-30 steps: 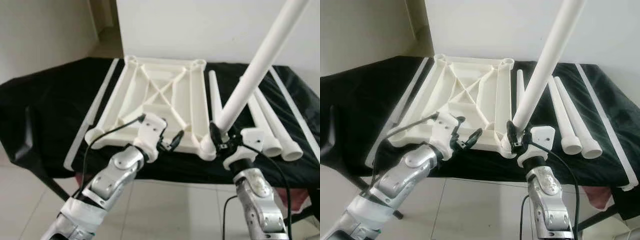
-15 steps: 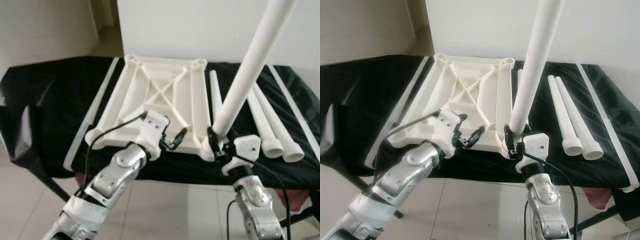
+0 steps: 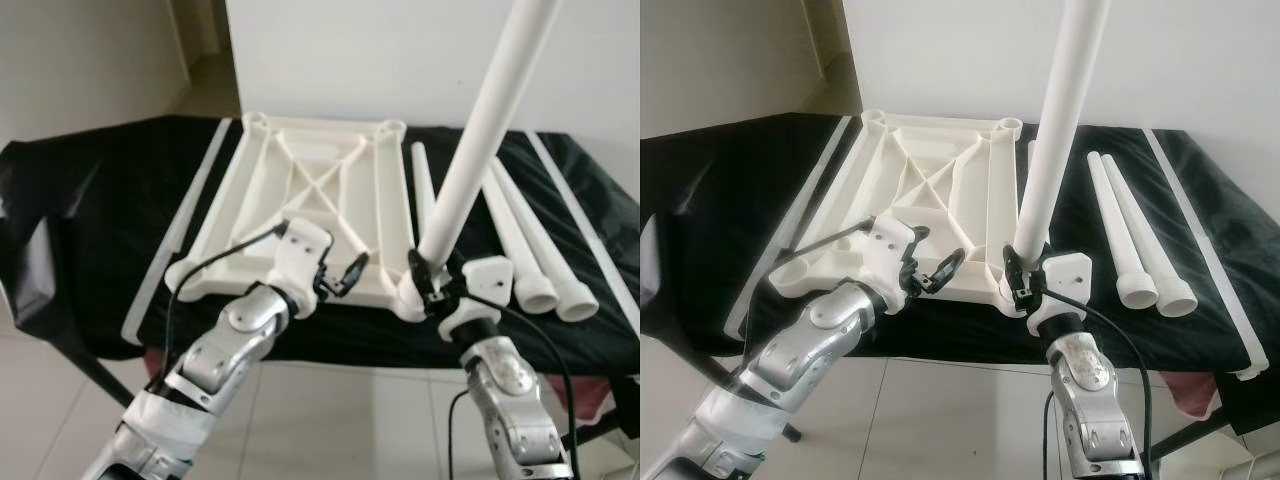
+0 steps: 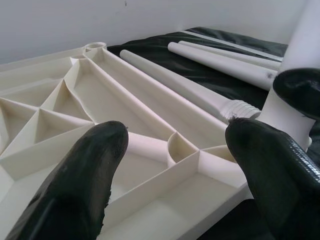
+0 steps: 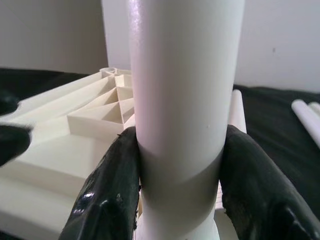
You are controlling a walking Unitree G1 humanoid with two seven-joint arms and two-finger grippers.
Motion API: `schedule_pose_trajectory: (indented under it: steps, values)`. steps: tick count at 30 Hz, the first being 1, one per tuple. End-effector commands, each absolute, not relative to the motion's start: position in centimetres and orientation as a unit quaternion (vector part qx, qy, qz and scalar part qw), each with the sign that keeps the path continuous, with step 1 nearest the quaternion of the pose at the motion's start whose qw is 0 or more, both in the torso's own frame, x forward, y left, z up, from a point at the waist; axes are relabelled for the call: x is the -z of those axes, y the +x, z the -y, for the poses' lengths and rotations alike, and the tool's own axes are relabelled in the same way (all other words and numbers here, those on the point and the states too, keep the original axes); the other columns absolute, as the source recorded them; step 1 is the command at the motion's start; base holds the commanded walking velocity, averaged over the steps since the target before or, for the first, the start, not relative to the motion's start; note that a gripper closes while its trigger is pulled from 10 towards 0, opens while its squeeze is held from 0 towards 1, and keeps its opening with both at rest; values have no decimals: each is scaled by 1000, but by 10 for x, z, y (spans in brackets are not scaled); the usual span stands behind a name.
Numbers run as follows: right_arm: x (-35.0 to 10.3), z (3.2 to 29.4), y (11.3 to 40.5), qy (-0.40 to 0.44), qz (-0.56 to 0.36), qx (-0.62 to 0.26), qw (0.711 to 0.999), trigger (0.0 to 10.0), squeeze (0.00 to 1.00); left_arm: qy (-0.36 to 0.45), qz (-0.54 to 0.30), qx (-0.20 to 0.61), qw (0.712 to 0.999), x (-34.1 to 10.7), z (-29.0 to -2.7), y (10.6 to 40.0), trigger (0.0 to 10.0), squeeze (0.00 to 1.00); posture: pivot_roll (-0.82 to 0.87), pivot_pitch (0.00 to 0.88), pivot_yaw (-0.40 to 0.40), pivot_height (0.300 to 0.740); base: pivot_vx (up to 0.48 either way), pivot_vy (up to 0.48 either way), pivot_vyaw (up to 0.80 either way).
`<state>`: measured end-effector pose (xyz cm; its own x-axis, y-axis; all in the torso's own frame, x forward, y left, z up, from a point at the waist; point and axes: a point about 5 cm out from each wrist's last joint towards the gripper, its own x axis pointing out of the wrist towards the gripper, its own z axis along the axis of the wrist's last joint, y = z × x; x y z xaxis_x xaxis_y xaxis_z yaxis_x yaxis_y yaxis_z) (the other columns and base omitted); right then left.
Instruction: Building children table
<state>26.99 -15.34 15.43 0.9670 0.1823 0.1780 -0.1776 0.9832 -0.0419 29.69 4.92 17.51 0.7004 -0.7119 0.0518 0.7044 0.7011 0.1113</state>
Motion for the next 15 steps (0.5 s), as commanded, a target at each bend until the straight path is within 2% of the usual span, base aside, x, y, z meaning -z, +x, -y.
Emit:
schedule_pose_trajectory:
  steps: [1,15]
  values:
    - [-125,158,270,3,8,-79,997,10000,0,49,41,472,879,-176,-43,290,10000,0,8,61,15,740,0,0,0]
    - [-116,156,263,14,5,-57,998,10000,0,45,41,467,882,-176,-45,289,10000,0,10,66,12,740,0,0,0]
